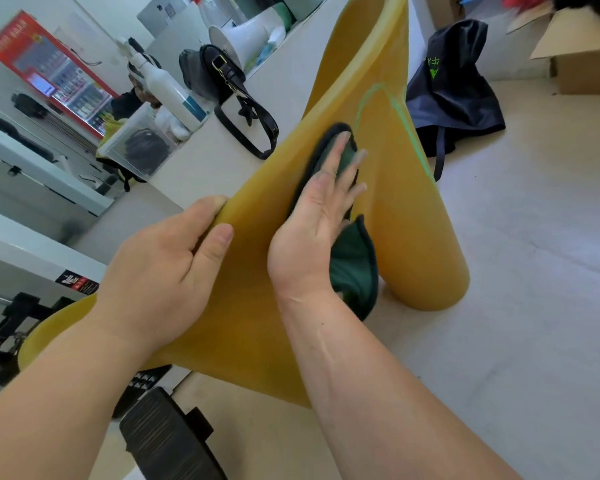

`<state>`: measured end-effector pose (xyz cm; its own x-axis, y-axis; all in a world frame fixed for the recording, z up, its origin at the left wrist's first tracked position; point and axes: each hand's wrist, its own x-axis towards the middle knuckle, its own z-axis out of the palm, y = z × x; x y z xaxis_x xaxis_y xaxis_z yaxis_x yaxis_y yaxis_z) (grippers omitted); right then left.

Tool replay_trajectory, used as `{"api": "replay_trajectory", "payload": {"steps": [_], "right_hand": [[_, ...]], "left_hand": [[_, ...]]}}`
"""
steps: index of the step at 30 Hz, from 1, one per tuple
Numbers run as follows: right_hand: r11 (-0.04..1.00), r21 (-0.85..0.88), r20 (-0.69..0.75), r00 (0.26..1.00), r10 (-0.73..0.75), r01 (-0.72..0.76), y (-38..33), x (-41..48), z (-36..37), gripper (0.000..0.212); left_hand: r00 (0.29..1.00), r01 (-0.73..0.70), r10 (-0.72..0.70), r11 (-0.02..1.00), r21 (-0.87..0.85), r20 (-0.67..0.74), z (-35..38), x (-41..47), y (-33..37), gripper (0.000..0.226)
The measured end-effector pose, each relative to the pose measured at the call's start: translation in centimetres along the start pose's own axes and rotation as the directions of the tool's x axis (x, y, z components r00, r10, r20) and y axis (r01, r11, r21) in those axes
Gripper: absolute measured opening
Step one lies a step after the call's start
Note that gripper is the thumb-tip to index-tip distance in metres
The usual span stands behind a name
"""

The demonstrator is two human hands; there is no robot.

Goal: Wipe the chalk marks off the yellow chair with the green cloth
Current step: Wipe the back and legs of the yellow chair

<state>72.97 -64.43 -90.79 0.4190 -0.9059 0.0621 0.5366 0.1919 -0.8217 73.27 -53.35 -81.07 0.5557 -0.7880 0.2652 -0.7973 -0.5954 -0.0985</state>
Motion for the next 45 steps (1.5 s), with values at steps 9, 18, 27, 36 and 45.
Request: {"api": "replay_trajectory", "payload": {"steps": [9,18,27,36,45], "right_hand": [[0.946,-0.130,0.026,0.953,0.303,-0.297,8.7,-1.2,-3.4,0.051],[0.946,-0.260,0.149,0.976,-0.159,0.194,1.4,-1.7,-0.4,0.064],[0.964,-0.266,0.044,0.999,-0.011,0.022,2.5,-0.9,-0.6,0.056],[0.910,-0.321,0.129,0.964,-0.231,0.261,3.8,-2.3,-0.1,0.064],[0.976,-0.218,0.014,0.999,0.032,-0.028,9.7,0.7,-3.0,0.059]], "left_hand": [[0.999,0.026,-0.023,0.994,-0.108,0.031,-0.7,3.2,1.6,0.032],[0.977,0.157,-0.061,0.857,-0.492,0.205,-0.7,3.7,1.4,0.037],[0.975,0.158,-0.070,0.884,-0.441,0.209,-0.9,3.5,2.0,0.042],[0.979,0.143,-0.073,0.914,-0.379,0.192,-1.0,3.5,1.5,0.043],[0.979,0.157,-0.098,0.923,-0.352,0.177,-0.8,3.4,1.9,0.044]]}}
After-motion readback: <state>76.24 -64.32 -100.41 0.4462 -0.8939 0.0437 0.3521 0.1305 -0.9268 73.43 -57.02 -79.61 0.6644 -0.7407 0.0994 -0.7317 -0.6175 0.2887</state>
